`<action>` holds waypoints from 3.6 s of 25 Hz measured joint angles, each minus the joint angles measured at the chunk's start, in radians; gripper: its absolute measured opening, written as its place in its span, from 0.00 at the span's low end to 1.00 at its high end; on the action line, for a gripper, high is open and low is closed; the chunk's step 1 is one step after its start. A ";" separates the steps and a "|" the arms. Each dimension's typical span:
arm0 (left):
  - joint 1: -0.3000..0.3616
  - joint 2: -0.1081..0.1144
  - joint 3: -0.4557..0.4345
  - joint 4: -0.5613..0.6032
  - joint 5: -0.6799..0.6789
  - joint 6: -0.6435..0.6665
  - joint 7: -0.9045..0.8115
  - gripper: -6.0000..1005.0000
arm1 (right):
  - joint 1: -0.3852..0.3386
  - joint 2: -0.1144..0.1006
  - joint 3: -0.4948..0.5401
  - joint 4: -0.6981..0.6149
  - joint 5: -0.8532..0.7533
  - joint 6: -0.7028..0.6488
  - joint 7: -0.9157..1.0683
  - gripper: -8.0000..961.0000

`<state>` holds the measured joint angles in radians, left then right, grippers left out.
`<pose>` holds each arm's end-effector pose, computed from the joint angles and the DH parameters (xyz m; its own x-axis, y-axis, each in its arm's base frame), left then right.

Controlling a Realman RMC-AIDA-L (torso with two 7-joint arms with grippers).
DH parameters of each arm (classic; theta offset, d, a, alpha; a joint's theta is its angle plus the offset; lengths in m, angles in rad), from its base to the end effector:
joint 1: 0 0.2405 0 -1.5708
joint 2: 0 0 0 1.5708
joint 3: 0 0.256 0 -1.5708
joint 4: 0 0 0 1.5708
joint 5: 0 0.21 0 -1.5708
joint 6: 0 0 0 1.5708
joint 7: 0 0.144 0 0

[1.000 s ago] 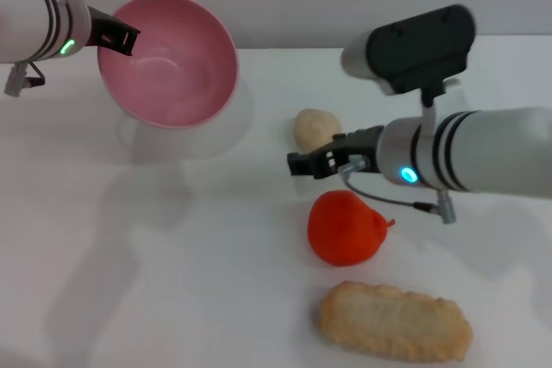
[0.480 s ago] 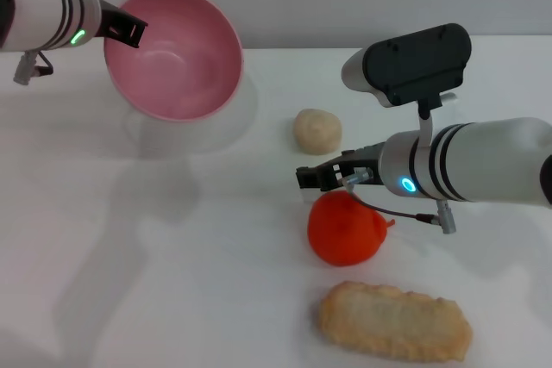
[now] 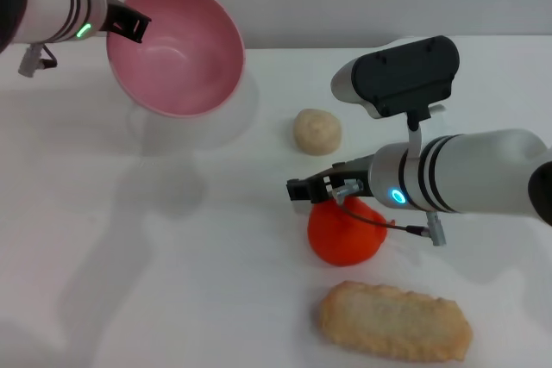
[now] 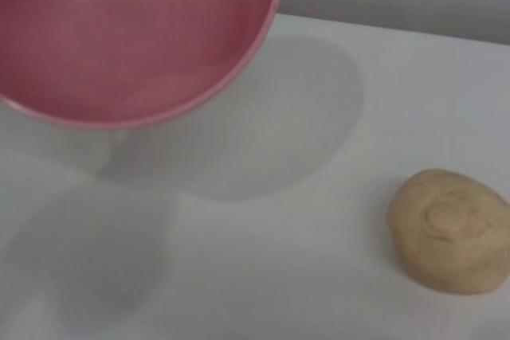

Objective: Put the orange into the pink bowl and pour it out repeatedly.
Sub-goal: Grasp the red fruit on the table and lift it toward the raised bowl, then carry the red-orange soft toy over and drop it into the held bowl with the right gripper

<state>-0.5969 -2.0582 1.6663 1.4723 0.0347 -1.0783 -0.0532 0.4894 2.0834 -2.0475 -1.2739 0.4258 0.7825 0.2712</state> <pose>-0.1431 0.4158 0.0303 0.8191 0.5575 0.1349 0.3486 -0.2971 -0.8890 0.1608 0.3371 -0.1142 0.6271 -0.7441 -0.2303 -0.7267 -0.4524 -0.5170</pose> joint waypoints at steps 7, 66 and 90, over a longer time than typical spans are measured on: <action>-0.010 -0.001 0.000 -0.015 0.018 -0.005 -0.007 0.05 | -0.004 0.001 -0.020 -0.025 0.002 0.026 0.038 0.80; -0.022 0.000 -0.014 -0.038 0.036 0.003 0.016 0.05 | -0.091 -0.008 -0.032 -0.303 -0.190 0.195 0.112 0.06; -0.070 -0.013 0.132 -0.064 -0.087 0.028 0.008 0.05 | -0.043 -0.010 0.104 -0.602 -0.349 0.258 0.009 0.05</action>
<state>-0.6672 -2.0707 1.7980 1.4088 -0.0524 -1.0505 -0.0448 0.4464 2.0729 -1.9437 -1.8761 0.0771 1.0406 0.2803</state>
